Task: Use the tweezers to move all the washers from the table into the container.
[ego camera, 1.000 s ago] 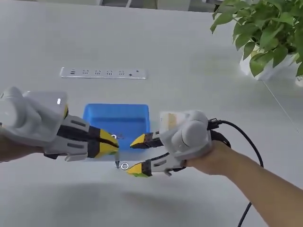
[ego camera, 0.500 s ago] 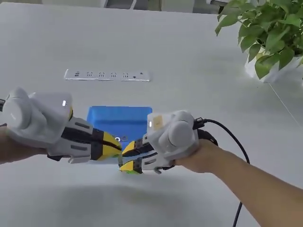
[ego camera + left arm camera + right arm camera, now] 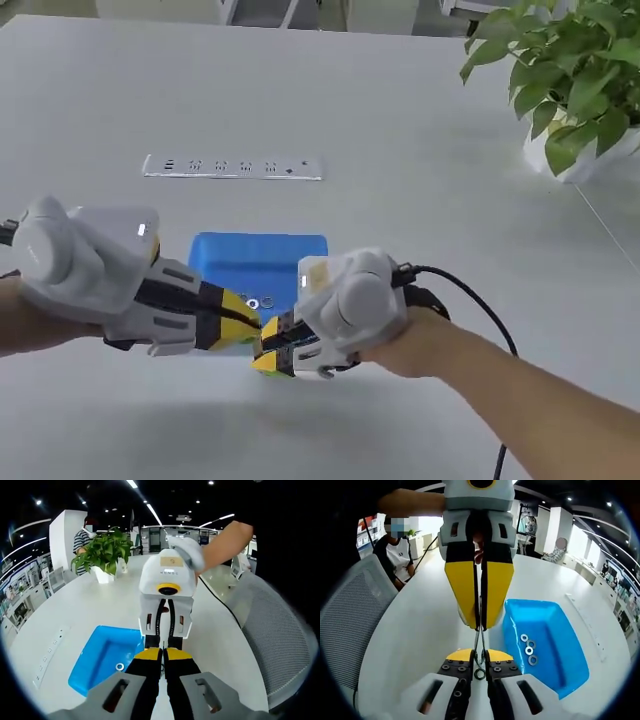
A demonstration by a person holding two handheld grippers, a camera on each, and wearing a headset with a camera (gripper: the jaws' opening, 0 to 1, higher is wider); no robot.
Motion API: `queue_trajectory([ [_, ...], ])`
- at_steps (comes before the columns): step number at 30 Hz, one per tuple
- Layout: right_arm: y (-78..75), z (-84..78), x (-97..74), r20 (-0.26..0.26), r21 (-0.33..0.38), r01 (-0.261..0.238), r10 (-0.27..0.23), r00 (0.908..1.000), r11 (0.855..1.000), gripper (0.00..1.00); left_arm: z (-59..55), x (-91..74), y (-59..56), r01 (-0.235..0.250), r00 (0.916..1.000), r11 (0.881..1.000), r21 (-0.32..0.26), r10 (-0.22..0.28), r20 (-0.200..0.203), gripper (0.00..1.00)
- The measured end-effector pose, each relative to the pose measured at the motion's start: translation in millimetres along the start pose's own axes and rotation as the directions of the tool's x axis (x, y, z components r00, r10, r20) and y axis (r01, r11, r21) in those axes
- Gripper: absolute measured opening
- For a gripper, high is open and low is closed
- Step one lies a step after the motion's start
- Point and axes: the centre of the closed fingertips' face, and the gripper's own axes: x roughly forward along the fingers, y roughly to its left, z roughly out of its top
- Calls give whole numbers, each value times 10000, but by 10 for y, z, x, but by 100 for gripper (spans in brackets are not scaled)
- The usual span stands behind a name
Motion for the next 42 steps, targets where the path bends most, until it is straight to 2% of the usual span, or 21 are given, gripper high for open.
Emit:
queue_trajectory([
  [15, 0, 3, 3, -59, 72, 98, -97, 9999, 9999, 8, -24, -1, 6, -125, 9998, 9997, -187, 122, -177, 6],
  [19, 4, 0, 7, -85, 46, 68, -67, 9999, 10000, 8, -47, -16, 16, -225, 9994, 9995, -238, 218, -276, 9],
  [23, 12, 3, 13, -108, -1, 52, -52, 9999, 10000, 8, -24, -58, 27, -325, 9993, 9990, -315, 319, -200, 11],
  [33, 54, 31, 12, -169, -121, 11, -13, 9999, 9999, 9, -35, -213, -28, -485, 9987, 9956, -800, 469, -216, 27],
  [38, 67, 82, -23, -130, -210, 2, -4, 9999, 9998, 9, -68, -286, -55, -758, 9971, 9905, -1149, 740, -198, 33],
  [42, 47, 139, -80, -96, -230, 115, -117, 9999, 9997, 9, -115, -341, -107, -919, 9958, 9848, -1472, 904, -170, 42],
])
